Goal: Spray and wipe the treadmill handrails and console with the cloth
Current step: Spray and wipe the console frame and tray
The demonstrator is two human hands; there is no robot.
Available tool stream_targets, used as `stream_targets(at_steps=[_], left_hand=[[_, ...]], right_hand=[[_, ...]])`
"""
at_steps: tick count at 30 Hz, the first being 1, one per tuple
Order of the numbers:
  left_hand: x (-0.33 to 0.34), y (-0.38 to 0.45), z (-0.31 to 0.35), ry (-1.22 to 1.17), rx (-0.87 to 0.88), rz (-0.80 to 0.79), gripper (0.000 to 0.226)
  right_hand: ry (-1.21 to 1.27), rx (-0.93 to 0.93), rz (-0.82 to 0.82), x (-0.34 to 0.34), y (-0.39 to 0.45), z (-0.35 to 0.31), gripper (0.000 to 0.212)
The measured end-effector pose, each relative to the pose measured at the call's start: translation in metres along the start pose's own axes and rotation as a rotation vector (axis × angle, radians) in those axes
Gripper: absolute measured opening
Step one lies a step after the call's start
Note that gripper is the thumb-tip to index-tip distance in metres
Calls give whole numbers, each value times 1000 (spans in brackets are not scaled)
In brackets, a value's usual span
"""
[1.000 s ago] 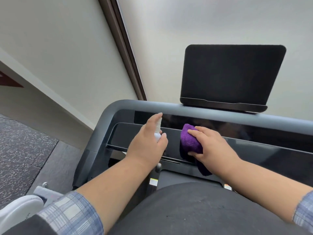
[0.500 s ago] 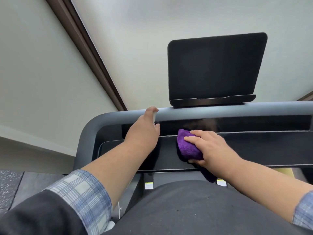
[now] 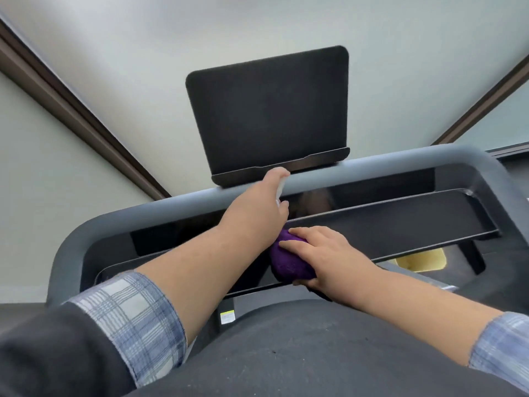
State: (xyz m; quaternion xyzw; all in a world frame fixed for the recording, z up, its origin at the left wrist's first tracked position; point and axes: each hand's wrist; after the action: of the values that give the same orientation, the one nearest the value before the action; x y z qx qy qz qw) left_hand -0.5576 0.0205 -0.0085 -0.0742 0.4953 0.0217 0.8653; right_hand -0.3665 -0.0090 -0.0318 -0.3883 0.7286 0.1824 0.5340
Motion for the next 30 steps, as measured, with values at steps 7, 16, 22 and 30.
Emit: stream_targets(at_steps=[7,16,22,30], left_hand=[[36,46,66,37,-22,-61,42],[69,59,143,50,56,-76,45],[89,78,182,40,-21,-68,37],[85,13,145,-136,-200,45,54]], right_hand=[[-2,36,53,-9,-36,49,78],[55,13,125,-20,-73,100,81],[118,45,165,-31,-96,132,80],[323,381,560,-65,-79,191,78]])
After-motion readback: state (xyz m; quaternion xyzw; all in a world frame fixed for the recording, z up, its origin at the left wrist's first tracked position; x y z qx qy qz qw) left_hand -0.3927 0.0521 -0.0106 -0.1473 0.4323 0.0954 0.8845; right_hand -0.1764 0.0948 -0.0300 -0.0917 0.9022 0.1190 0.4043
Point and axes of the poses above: each hand's wrist, its own y-axis towards the middle knuckle, its own x-axis out of the palm, z = x × y, and after that the axes turned 3 degrees about -x, right-handed
